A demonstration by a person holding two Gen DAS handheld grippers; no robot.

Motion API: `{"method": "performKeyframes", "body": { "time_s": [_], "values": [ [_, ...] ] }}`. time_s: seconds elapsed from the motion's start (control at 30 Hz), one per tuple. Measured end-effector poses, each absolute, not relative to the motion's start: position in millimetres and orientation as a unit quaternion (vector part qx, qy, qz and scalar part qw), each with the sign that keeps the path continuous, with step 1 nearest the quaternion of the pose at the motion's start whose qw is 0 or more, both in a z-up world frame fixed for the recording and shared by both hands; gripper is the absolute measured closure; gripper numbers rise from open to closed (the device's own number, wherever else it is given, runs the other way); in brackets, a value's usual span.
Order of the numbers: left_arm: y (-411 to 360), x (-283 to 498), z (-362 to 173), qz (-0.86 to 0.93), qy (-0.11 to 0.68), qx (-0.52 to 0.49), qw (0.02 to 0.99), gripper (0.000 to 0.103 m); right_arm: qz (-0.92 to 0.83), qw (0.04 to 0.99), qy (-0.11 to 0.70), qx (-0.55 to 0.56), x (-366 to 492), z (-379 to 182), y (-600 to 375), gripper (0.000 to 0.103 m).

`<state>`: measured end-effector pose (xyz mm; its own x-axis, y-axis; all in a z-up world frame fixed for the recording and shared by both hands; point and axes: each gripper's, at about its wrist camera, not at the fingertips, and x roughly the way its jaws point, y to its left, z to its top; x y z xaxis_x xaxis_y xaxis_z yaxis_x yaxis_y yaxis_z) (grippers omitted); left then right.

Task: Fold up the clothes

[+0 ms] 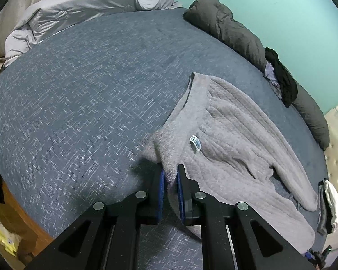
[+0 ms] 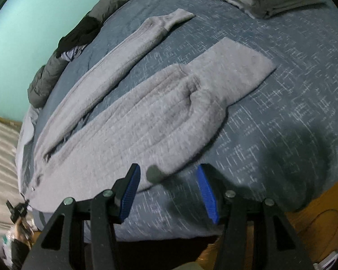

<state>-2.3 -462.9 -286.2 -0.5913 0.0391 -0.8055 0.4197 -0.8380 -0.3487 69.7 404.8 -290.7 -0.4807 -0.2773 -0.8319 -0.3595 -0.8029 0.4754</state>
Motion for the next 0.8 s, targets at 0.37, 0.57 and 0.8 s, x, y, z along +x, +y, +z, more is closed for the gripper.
{"method": "performKeyframes", "body": {
  "time_s": [0.37,0.57,0.8],
  "values": [
    [-460.0,-6.6,-286.0,-0.855,0.249,0.44,0.118,0.092,0.814,0.016,0.308,-0.492,63.4,-285.6,405.8,0.097],
    [-454.2,-28.6,-262.4,-0.864,0.236,0.43,0.116,0.092,0.828,-0.001,0.284,-0.484,47.1,-256.1,403.3,0.099],
    [-447.2,-55.1,-233.9,-0.874,0.22,0.419,0.113,0.093,0.835,-0.002,0.273,-0.477,-0.7,-212.3,395.5,0.1]
  ]
}}
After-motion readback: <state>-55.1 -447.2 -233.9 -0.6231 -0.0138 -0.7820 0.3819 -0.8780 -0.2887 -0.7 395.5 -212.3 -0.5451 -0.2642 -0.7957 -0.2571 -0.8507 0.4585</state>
